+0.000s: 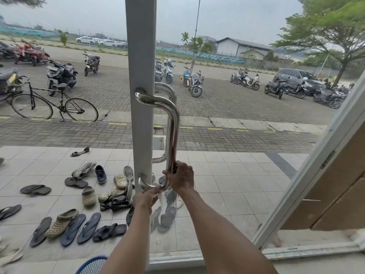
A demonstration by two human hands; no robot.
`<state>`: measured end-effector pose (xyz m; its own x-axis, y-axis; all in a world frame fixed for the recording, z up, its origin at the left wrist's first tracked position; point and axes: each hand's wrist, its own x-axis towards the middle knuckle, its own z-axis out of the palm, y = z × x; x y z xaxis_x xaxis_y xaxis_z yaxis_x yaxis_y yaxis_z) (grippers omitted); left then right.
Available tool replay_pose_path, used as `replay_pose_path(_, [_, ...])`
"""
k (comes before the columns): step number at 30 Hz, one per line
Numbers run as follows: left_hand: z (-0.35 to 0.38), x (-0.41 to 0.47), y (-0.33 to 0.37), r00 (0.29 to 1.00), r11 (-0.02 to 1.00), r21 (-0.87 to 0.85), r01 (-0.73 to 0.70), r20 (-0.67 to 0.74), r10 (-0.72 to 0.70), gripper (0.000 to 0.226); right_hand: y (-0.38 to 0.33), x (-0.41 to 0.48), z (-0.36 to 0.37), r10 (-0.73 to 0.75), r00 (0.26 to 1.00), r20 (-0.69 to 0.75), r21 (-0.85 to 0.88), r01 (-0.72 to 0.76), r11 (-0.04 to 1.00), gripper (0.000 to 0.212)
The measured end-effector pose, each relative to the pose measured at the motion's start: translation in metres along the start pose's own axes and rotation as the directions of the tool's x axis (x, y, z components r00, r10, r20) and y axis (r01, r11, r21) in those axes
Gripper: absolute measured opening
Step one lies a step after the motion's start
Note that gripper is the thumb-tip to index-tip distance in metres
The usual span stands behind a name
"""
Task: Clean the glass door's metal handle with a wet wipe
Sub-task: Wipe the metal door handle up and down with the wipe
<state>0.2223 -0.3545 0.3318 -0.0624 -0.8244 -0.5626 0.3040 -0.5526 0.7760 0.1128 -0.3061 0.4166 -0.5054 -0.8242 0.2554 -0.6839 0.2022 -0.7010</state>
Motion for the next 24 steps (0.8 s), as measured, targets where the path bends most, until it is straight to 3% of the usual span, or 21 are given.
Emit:
replay_pose_path(3, [0.001, -0.001, 0.007, 0.979, 0.990, 0.124, -0.074, -0.180, 0.096, 0.060, 0.000, 0.000, 0.000, 0.004, 1.000, 0.001, -0.004, -0.004, 1.000, 0.027])
replay_pose_path(7, [-0.005, -0.012, 0.033, 0.875, 0.940, 0.254, -0.226, -0.372, 0.311, 0.052, 0.000, 0.000, 0.002, 0.007, 1.000, -0.001, 0.000, -0.007, 1.000, 0.027])
replay_pose_path(11, [-0.001, -0.018, 0.040, 0.819, 0.799, 0.433, -0.417, -0.203, 0.537, 0.049, -0.001, 0.000, 0.002, 0.013, 1.000, -0.011, -0.010, -0.013, 1.000, 0.026])
replay_pose_path(16, [0.004, -0.017, 0.028, 0.775, 0.642, 0.555, -0.529, 0.009, 0.632, 0.050, -0.004, -0.002, 0.001, 0.017, 1.000, -0.010, -0.023, -0.017, 1.000, 0.029])
replay_pose_path(18, [0.002, -0.012, 0.022, 0.700, 0.532, 0.629, -0.567, 0.028, 0.713, 0.045, -0.003, -0.001, 0.001, 0.011, 1.000, -0.014, -0.020, -0.011, 1.000, 0.029])
replay_pose_path(21, [0.000, -0.011, 0.020, 0.689, 0.453, 0.719, -0.527, 0.049, 0.723, 0.023, -0.003, -0.001, 0.001, -0.001, 1.000, -0.017, -0.027, 0.000, 1.000, 0.029])
replay_pose_path(24, [0.001, -0.012, 0.021, 0.744, 0.437, 0.796, -0.419, 0.026, 0.668, 0.032, -0.002, 0.000, 0.001, -0.008, 1.000, -0.011, -0.028, 0.008, 1.000, 0.028])
